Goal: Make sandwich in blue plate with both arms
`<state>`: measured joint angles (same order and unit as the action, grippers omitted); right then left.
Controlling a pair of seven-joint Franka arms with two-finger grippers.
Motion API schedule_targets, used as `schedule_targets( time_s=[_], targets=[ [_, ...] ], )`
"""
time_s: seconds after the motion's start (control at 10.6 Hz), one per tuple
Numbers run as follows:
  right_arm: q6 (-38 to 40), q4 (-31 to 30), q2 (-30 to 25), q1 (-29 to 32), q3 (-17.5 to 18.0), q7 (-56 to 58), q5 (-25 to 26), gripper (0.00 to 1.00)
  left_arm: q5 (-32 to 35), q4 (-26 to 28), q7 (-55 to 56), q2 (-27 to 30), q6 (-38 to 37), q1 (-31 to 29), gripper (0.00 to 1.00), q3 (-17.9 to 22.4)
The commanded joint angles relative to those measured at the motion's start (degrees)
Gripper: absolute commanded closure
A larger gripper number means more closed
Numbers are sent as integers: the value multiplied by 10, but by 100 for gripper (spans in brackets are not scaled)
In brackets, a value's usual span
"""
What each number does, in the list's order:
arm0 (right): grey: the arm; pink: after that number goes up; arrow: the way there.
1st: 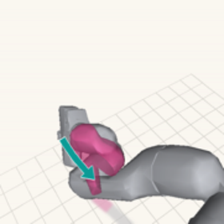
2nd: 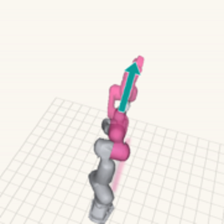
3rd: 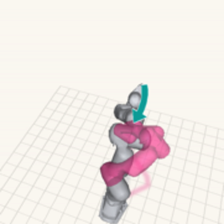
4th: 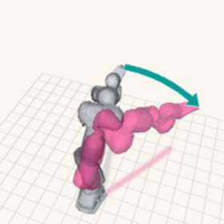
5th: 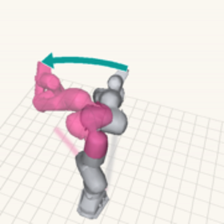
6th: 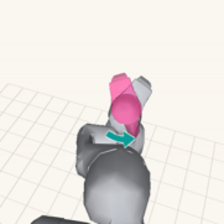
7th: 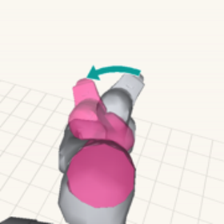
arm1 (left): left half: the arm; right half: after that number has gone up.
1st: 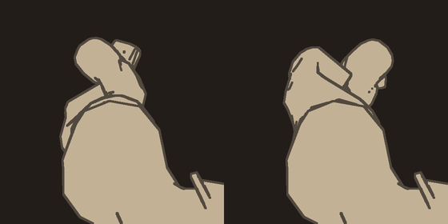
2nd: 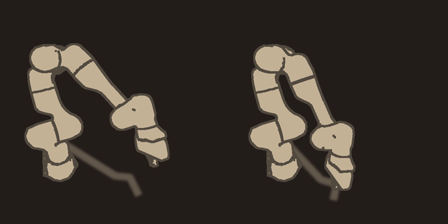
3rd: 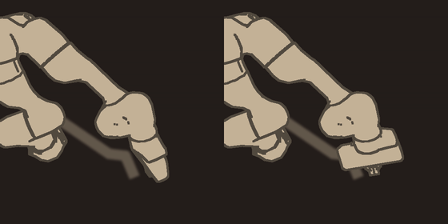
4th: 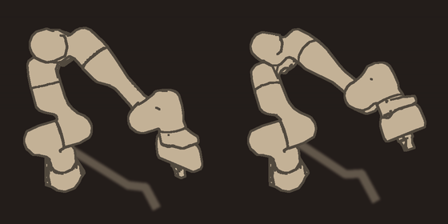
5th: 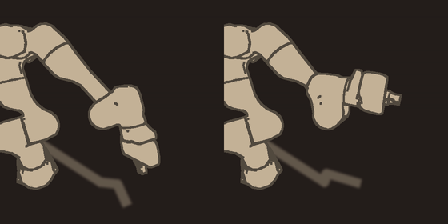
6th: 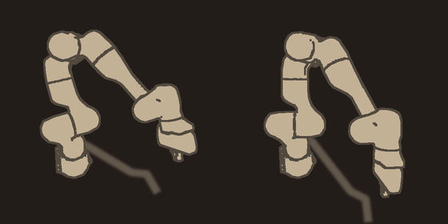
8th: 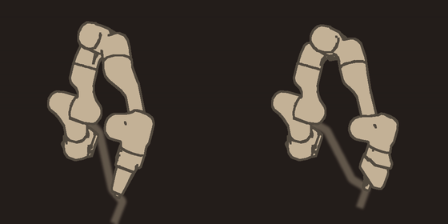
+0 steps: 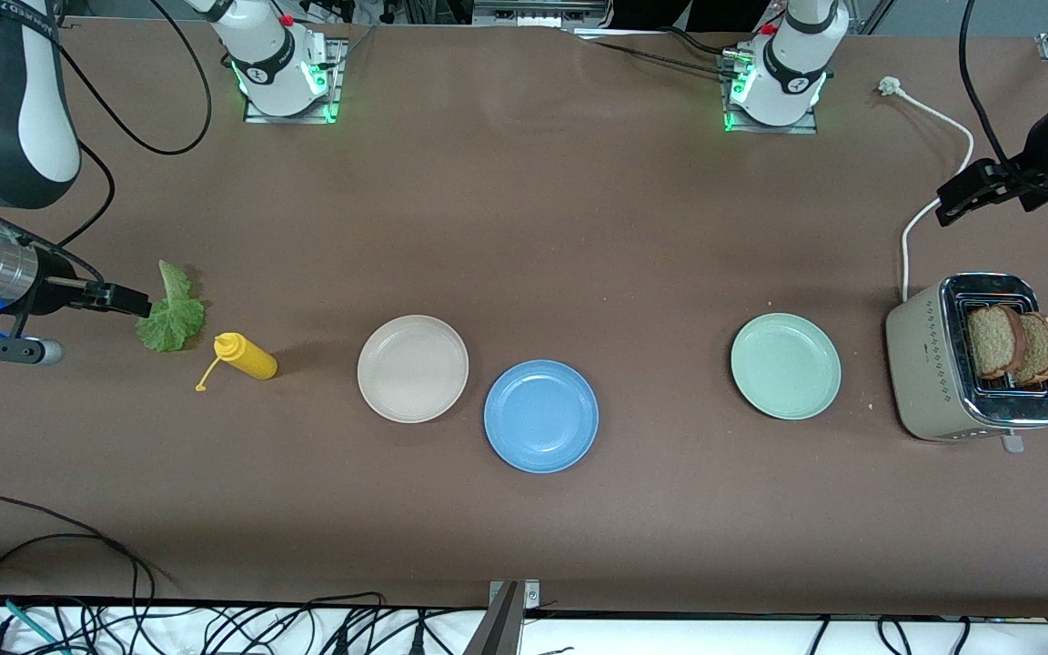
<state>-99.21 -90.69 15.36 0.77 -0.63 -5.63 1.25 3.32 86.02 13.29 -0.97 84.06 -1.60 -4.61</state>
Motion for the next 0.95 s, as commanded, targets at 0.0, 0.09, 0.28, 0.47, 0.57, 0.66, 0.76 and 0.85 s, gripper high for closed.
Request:
schedule_targets(
  time_s=[0.0,0.09,0.28,0.47,0.57,0.66,0.76,0.85],
  targets=[
    [-5,-5,-4,5,1,12,-2,0,-17,-12,0,-1,-12,3,0,5],
    [-5,-5,-3,5,1,13,0,0,-17,-12,0,-1,-12,4,0,6],
    [-5,-9,-4,5,1,16,2,0,-17,-12,0,-1,-12,3,0,6],
    [-7,-6,-5,4,2,16,1,0,-17,-12,0,-1,-12,3,0,6],
    [-11,-8,-5,4,2,16,2,0,-17,-12,0,-1,-12,3,0,6],
    [-10,-8,-5,4,2,17,2,0,-17,-12,0,-1,-12,3,0,6],
    [-11,-8,-5,4,1,17,1,0,-17,-12,1,-1,-12,3,0,5],
    [-10,-7,-5,4,2,17,1,0,-20,-10,2,0,-20,0,0,6]
  ],
)
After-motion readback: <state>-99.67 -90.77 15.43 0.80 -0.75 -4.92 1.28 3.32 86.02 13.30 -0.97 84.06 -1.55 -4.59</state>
